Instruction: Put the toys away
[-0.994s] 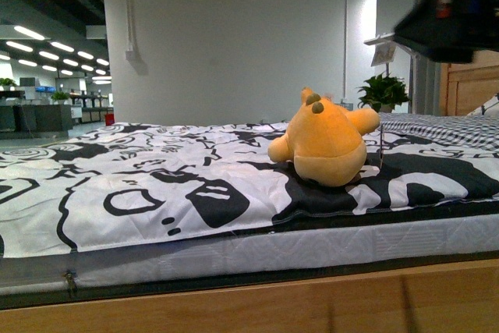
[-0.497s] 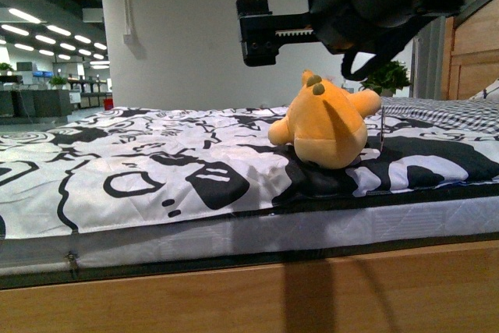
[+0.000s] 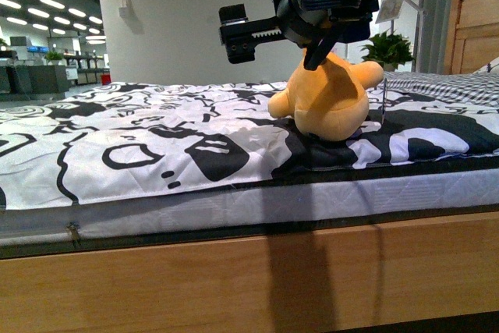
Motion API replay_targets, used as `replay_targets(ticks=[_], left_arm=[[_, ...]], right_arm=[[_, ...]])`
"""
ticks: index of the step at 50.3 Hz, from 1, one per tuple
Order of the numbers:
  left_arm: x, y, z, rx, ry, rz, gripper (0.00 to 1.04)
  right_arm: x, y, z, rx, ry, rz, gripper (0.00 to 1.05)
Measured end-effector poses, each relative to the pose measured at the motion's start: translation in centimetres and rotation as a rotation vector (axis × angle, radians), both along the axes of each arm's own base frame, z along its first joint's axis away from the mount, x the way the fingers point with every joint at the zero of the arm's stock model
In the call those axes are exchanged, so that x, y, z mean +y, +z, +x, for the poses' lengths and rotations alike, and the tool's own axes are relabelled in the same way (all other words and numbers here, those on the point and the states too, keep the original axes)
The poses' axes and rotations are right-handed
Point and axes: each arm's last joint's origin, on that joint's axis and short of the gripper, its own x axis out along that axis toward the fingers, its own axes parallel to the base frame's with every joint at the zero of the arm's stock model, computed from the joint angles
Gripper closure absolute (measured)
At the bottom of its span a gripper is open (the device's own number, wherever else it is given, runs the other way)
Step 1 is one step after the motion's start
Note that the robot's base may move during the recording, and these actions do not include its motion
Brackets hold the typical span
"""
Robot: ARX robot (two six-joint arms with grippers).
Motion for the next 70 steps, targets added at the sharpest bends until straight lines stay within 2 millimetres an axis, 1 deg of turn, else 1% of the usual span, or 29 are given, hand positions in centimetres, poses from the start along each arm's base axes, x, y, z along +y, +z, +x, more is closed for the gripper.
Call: replay_targets(ticks=[3, 6, 22, 26, 34, 37, 38, 41, 42, 47, 49, 55, 58, 62, 66, 70], left_arm=[[0.0, 0.0, 0.0, 0.0, 0.0, 0.0, 0.06], [0.0, 0.0, 0.0, 0.0, 0.0, 0.0, 0.06], [0.0, 0.0, 0.0, 0.0, 0.0, 0.0, 0.06], [0.0, 0.0, 0.0, 0.0, 0.0, 0.0, 0.06], [0.0, 0.0, 0.0, 0.0, 0.0, 0.0, 0.06], [0.0, 0.0, 0.0, 0.0, 0.0, 0.0, 0.06], [0.0, 0.0, 0.0, 0.0, 0.0, 0.0, 0.06], [0.0, 0.0, 0.0, 0.0, 0.0, 0.0, 0.06], [0.0, 0.0, 0.0, 0.0, 0.0, 0.0, 0.06], [0.0, 0.0, 0.0, 0.0, 0.0, 0.0, 0.06], [0.0, 0.0, 0.0, 0.0, 0.0, 0.0, 0.06], [0.0, 0.0, 0.0, 0.0, 0.0, 0.0, 0.06], [0.0, 0.0, 0.0, 0.0, 0.0, 0.0, 0.06], [0.0, 0.0, 0.0, 0.0, 0.0, 0.0, 0.06], [0.0, 0.0, 0.0, 0.0, 0.0, 0.0, 0.06], [0.0, 0.0, 0.0, 0.0, 0.0, 0.0, 0.06]], right_arm=[[-0.6, -0.3, 0.6, 0.003, -0.02, 0.002, 0.0], [-1.7, -1.0, 1.5, 0.016, -0.057, -0.004, 0.0], [-4.8, -4.6, 4.1, 0.086, -0.145, -0.009, 0.0], [-5.6, -5.7, 4.2, 0.099, -0.148, 0.009, 0.0], [-5.6, -8.5, 3.8, 0.14, -0.112, 0.05, 0.0], [-5.7, -8.8, 3.6, 0.134, -0.113, 0.072, 0.0], [-5.7, -8.8, 3.4, 0.126, -0.116, 0.085, 0.02], [-5.7, -8.5, 3.2, 0.111, -0.117, 0.102, 0.11], [-5.7, -8.3, 3.1, 0.106, -0.116, 0.108, 0.16], [-5.6, -7.2, 2.5, 0.088, -0.109, 0.132, 0.33], [-5.5, -6.5, 2.1, 0.075, -0.1, 0.145, 0.41], [-5.7, -4.7, 1.3, 0.044, -0.074, 0.169, 0.54], [-6.0, -2.9, 0.1, 0.013, -0.05, 0.196, 0.64], [-6.8, 0.1, -2.2, -0.045, -0.013, 0.233, 0.75], [-8.0, 2.5, -4.8, -0.1, 0.02, 0.259, 0.82], [-9.2, 3.6, -6.6, -0.128, 0.036, 0.273, 0.83]])
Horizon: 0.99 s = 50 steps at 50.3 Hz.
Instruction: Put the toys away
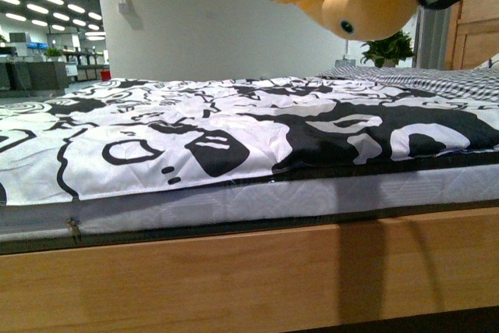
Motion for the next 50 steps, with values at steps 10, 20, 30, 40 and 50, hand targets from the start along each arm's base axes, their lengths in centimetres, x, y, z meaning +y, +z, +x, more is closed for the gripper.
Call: replay_targets(ticks=[10, 20, 30, 40, 50], left_arm=[[0.0, 0.0, 0.0, 0.0, 0.0, 0.0, 0.06], [0.0, 0.0, 0.0, 0.0, 0.0, 0.0, 0.06], [0.0, 0.0, 0.0, 0.0, 0.0, 0.0, 0.06], [0.0, 0.0, 0.0, 0.0, 0.0, 0.0, 0.06], [0.0, 0.0, 0.0, 0.0, 0.0, 0.0, 0.06]], right_arm=[[-3.9, 0.8, -5.5, -0.038, 0.036, 0.041, 0.83], [-8.0, -0.2, -12.5, -0.063, 0.056, 0.082, 0.83], [-10.1, -2.8, -18.8, -0.081, 0.052, 0.119, 0.83], [-9.4, -7.9, -23.1, -0.01, 0.05, 0.151, 0.83], [-8.1, -13.1, -27.1, 0.075, 0.039, 0.216, 0.83]])
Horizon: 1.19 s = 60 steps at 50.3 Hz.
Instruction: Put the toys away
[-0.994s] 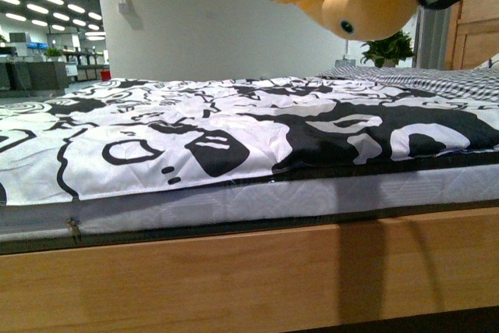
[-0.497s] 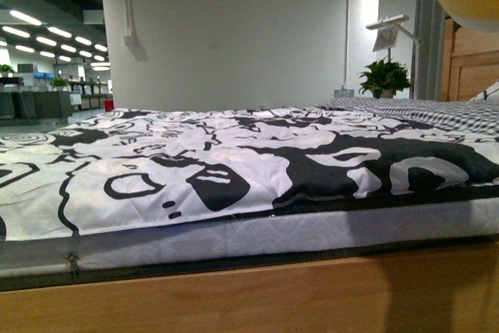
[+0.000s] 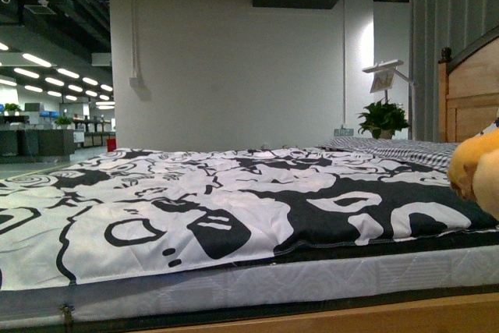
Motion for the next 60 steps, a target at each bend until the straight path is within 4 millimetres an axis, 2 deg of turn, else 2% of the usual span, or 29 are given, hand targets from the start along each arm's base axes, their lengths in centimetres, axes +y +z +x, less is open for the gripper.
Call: replay_targets(ticks=[4, 9, 23, 40, 60], left_arm=[[0.0, 0.0, 0.0, 0.0, 0.0, 0.0, 0.06], [0.0, 0.0, 0.0, 0.0, 0.0, 0.0, 0.06], [0.0, 0.0, 0.0, 0.0, 0.0, 0.0, 0.06], [0.0, 0.0, 0.0, 0.0, 0.0, 0.0, 0.06], [0.0, 0.0, 0.0, 0.0, 0.004, 0.0, 0.06]], right_arm=[[0.5, -0.7, -1.1, -0.045, -0.003, -0.011, 0.83], [0.8, -1.4, -1.3, -0.089, -0.006, -0.021, 0.83], [0.9, -6.1, -1.2, -0.057, -0.051, -0.08, 0.83], [1.6, -7.6, -1.3, -0.064, -0.019, -0.124, 0.83], [1.8, -7.7, -1.4, -0.058, 0.015, -0.119, 0.83]])
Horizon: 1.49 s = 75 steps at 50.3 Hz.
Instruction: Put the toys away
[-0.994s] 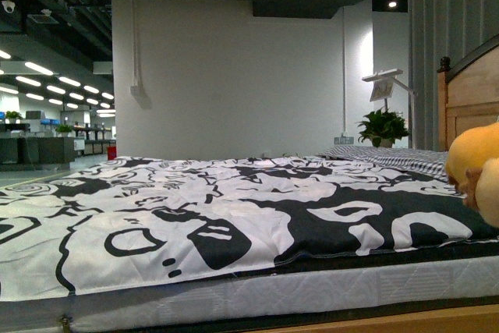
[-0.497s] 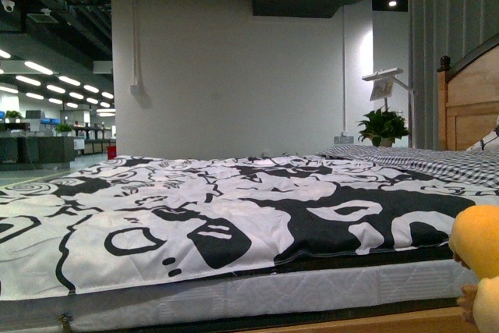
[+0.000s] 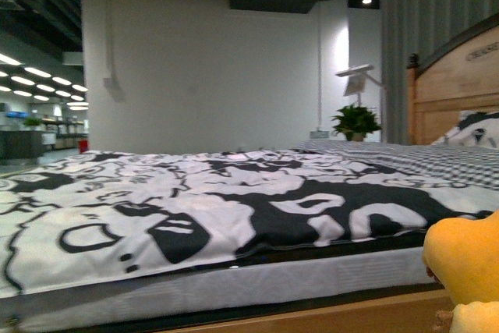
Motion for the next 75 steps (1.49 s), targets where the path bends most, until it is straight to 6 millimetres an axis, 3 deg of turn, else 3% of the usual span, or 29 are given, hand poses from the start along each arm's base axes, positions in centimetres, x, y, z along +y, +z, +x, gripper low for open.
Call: replay_targets(ticks=[75], left_arm=[[-0.04, 0.0, 0.0, 0.0, -0.008, 0.0, 0.06]], right_arm=[[-0.09, 0.02, -0.02, -0.002, -0.023, 0.005, 0.83]])
